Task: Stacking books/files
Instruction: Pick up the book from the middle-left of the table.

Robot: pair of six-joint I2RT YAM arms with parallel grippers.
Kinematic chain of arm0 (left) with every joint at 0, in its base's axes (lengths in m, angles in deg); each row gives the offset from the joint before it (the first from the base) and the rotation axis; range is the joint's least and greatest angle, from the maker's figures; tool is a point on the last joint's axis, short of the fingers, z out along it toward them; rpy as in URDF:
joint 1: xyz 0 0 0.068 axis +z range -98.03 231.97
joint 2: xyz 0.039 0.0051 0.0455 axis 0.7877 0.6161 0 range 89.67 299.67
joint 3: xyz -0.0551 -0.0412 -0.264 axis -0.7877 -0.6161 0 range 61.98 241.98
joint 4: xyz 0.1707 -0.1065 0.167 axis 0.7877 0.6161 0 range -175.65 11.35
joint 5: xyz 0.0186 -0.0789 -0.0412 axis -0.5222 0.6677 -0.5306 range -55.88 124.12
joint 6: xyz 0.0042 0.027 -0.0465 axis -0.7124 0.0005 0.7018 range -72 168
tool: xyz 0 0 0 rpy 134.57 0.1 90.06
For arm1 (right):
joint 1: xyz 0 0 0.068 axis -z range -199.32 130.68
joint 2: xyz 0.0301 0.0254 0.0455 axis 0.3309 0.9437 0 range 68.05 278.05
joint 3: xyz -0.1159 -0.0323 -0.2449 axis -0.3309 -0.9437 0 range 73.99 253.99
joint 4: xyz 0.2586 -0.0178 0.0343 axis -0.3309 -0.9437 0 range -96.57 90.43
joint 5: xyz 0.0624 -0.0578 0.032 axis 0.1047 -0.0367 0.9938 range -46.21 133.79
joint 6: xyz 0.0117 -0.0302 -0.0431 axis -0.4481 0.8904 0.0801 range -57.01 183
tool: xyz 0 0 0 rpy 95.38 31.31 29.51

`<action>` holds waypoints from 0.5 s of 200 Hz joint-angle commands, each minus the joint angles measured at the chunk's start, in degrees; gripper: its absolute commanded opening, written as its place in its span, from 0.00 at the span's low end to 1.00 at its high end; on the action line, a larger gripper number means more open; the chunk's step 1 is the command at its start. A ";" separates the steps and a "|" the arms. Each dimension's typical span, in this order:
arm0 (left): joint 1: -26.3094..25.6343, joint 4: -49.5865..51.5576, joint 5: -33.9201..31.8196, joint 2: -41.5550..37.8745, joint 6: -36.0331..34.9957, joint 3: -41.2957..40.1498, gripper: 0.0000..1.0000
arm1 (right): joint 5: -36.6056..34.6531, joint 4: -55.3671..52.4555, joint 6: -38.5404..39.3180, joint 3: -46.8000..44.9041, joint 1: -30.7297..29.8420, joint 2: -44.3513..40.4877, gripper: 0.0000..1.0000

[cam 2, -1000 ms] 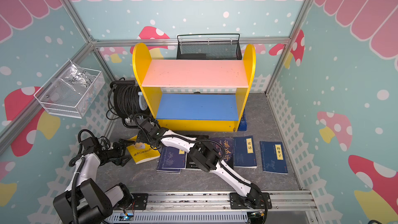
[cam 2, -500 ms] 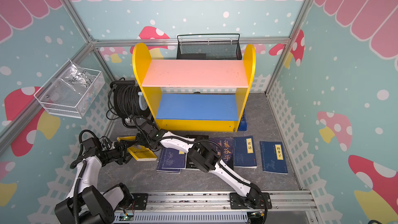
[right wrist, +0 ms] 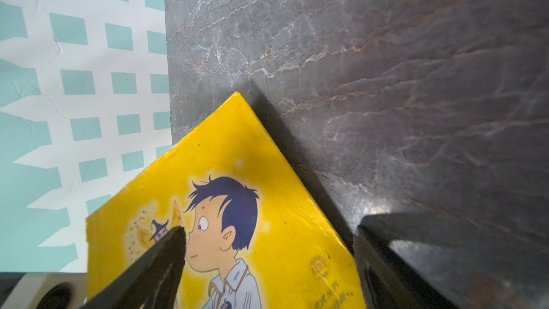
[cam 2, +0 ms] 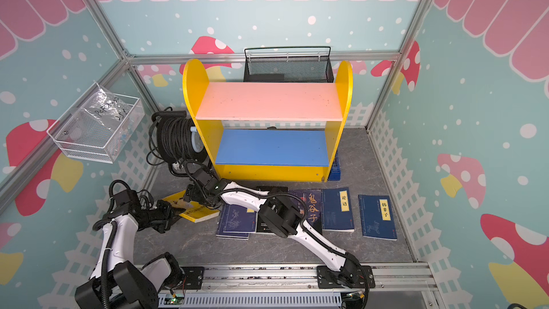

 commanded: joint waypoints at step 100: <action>-1.18 6.37 -0.77 -1.40 -3.86 9.96 0.00 | -1.67 9.50 5.87 -4.33 3.12 -8.09 0.92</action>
